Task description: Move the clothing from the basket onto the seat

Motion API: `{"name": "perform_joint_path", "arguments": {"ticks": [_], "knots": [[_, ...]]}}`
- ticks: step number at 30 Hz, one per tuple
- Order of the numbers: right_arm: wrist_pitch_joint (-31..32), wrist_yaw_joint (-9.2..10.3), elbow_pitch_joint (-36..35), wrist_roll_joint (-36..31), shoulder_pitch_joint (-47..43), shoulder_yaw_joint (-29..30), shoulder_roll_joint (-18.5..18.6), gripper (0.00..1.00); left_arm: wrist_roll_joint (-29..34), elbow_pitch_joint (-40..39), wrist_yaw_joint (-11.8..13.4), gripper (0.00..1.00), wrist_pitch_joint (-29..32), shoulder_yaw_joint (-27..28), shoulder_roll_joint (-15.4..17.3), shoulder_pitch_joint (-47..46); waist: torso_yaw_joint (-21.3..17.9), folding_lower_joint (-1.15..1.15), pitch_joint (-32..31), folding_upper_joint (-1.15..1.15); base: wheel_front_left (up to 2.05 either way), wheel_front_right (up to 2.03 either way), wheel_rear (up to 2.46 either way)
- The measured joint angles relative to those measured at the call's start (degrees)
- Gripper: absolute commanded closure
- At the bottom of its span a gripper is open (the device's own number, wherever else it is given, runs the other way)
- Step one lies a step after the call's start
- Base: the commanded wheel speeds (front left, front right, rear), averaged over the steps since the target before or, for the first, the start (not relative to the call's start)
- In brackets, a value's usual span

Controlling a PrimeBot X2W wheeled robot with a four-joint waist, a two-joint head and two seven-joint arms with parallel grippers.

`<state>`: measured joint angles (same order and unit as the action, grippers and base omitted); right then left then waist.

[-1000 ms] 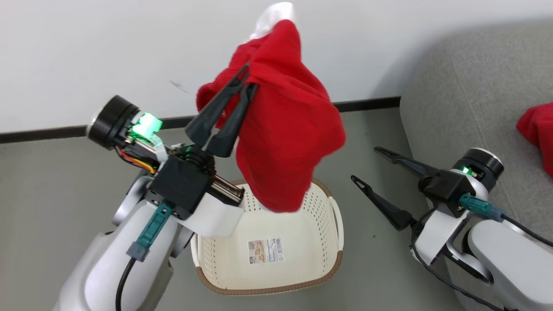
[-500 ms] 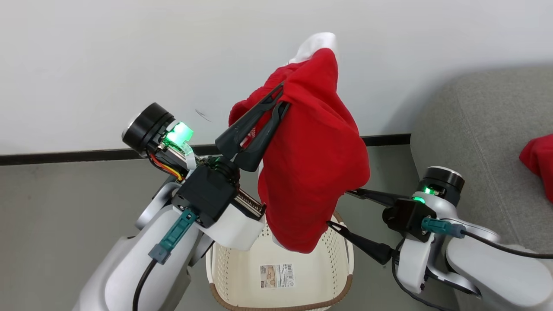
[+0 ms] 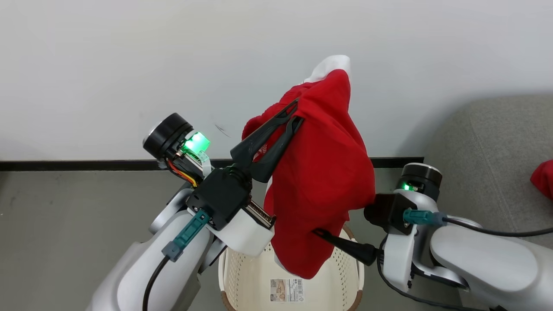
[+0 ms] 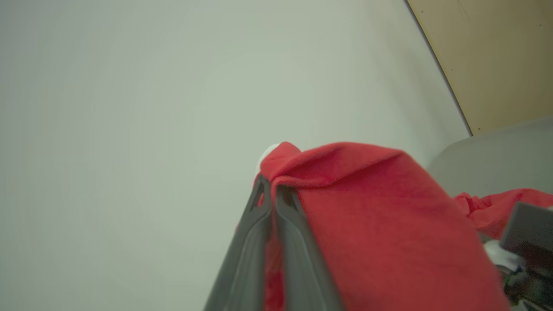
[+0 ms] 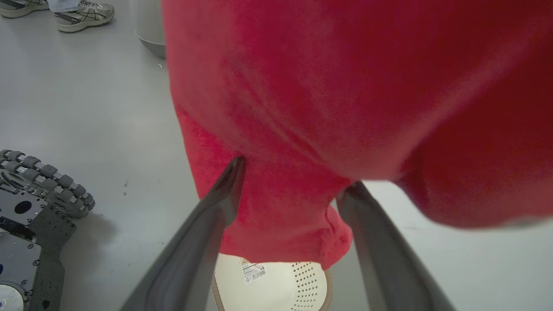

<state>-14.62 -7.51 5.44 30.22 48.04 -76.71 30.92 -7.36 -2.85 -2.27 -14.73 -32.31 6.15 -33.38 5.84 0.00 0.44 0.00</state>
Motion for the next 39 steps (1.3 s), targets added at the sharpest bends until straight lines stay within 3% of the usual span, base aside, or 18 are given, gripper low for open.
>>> {"name": "perform_joint_path", "arguments": {"ticks": [3,4,6,7,8,9,10,16,34,35,39], "knots": [[0.0,0.0,-0.4,1.1,1.3,0.9,-1.2,0.0,-0.2,0.5,-0.5,1.0,0.0,-0.3,-0.3,0.0,0.5,0.0,-0.4,0.0,0.0,0.0,0.0],[0.0,0.0,-0.5,1.4,1.6,1.2,-1.6,0.05,-0.3,0.8,-0.5,1.0,0.0,-0.4,-0.3,0.0,0.7,0.0,-0.4,0.0,0.0,0.0,0.0],[0.0,0.0,-0.8,2.3,1.8,1.7,-2.4,0.53,-0.5,1.2,-0.5,1.0,0.0,-0.4,-0.4,0.1,0.9,0.0,-0.5,0.0,0.0,0.0,0.0],[0.0,0.0,-0.9,2.5,1.8,1.7,-2.6,0.62,-0.7,1.4,-0.5,1.0,0.0,-0.4,-0.4,0.1,1.0,0.0,-0.5,0.0,0.0,0.0,0.0],[0.0,0.0,-1.1,2.6,1.8,1.7,-2.9,0.62,-0.7,1.5,-0.5,1.0,0.0,-0.4,-0.4,0.1,1.1,0.0,-0.5,0.0,0.0,0.0,0.0],[0.0,0.0,-1.2,2.6,1.8,1.8,-3.1,0.88,-0.7,1.8,-0.5,1.0,0.0,-0.3,-0.4,0.3,1.2,0.0,-0.5,0.0,0.0,0.0,0.0],[0.0,0.0,-1.3,2.6,1.8,1.8,-3.3,1.0,-0.8,2.0,-0.5,1.0,0.0,-0.3,-0.4,0.5,1.2,0.0,-0.4,0.0,0.0,0.0,0.0],[0.9,0.0,-4.3,1.4,-1.9,2.3,-4.1,1.0,-1.2,4.0,-0.4,1.0,0.0,0.5,-0.3,1.2,1.0,0.0,0.0,0.0,0.0,0.0,0.0],[0.4,0.0,-4.5,5.7,-2.6,2.3,1.2,1.0,-6.4,10.5,0.6,1.0,0.6,3.8,-0.1,5.9,-2.5,0.0,1.2,0.0,0.0,0.0,0.0],[0.4,0.0,-4.7,6.2,-2.6,3.1,1.6,1.0,-7.2,11.3,0.6,0.98,1.1,3.9,-0.2,6.3,-2.9,0.0,1.3,0.0,0.0,0.0,0.0],[0.4,0.0,-5.8,7.2,-2.6,7.6,1.9,1.0,-8.1,12.5,0.6,0.64,1.3,4.3,-0.4,7.2,-3.8,0.0,1.7,0.0,0.0,0.0,0.0]]}}
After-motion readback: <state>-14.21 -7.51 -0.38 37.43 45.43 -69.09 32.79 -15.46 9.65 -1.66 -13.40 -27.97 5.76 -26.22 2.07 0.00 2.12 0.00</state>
